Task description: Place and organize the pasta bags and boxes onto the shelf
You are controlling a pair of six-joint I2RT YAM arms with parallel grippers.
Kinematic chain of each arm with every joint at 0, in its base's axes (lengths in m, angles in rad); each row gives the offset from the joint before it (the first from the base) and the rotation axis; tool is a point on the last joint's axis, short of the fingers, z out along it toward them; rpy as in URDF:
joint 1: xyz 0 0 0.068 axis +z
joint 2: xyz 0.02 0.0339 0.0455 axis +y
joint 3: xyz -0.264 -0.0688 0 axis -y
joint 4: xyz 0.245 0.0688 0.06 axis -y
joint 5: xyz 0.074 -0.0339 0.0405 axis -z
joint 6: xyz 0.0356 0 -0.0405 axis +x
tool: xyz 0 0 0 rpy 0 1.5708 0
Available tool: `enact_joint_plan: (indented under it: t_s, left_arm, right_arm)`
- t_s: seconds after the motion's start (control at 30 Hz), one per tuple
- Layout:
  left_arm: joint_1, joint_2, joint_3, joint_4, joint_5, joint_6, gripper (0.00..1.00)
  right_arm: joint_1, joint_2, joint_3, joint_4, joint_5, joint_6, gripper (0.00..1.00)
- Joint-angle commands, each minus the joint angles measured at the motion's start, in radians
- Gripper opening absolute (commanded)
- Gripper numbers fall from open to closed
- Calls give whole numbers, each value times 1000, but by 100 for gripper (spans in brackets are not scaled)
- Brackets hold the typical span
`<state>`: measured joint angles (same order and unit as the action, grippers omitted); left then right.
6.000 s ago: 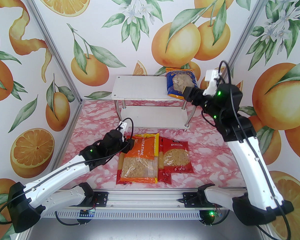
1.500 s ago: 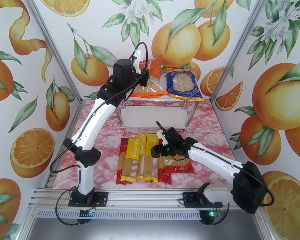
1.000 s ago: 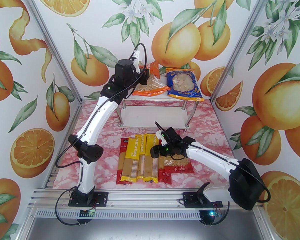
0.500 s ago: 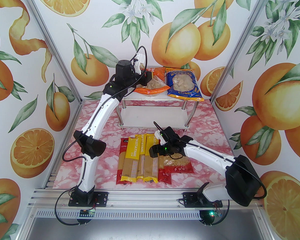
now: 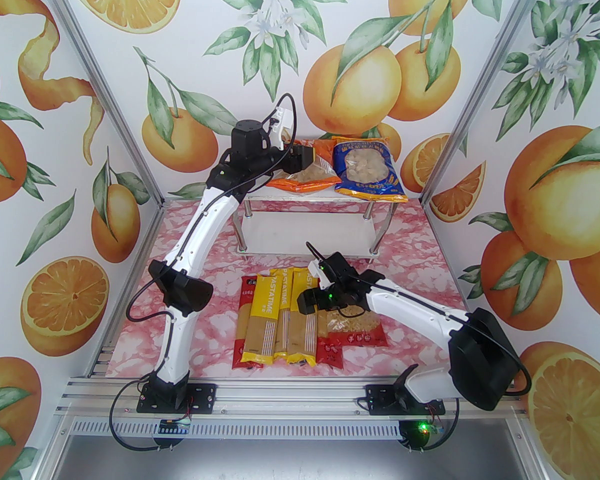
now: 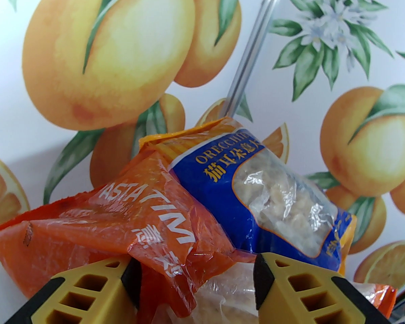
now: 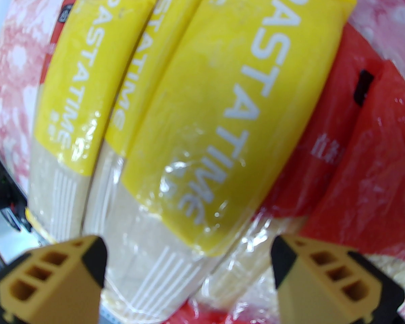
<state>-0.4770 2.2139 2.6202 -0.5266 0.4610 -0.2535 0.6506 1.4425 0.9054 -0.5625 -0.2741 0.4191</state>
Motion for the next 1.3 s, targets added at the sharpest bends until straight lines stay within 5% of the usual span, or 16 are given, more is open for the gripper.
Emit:
enact_joint_plan:
  t_s: [0.0,0.17,0.37,0.47,0.57,0.87,1.27]
  left_arm:
    - [-4,-23,35,50,37,15,78]
    - [-10,-90,35,94,-8,41,82]
    - [-38,-152,33,109,-116,102,64]
    - [-57,-154,34,103,-156,129,43]
    - [-60,-139,34,70,-215,137,0]
    - [-113,-51,34,19,-373,271,0]
    - [-120,36,34,-101,-373,342,0]
  right_arm:
    - [7,12,23,19,-16,-3,85]
    - [6,11,24,16,-16,-3,86]
    - [8,14,27,17,-20,-2,86]
    - [7,16,33,15,-23,-2,86]
    - [7,15,41,5,-24,-5,86]
    - [7,2,52,-17,-17,-10,85]
    - [6,-1,43,-24,-10,-8,86]
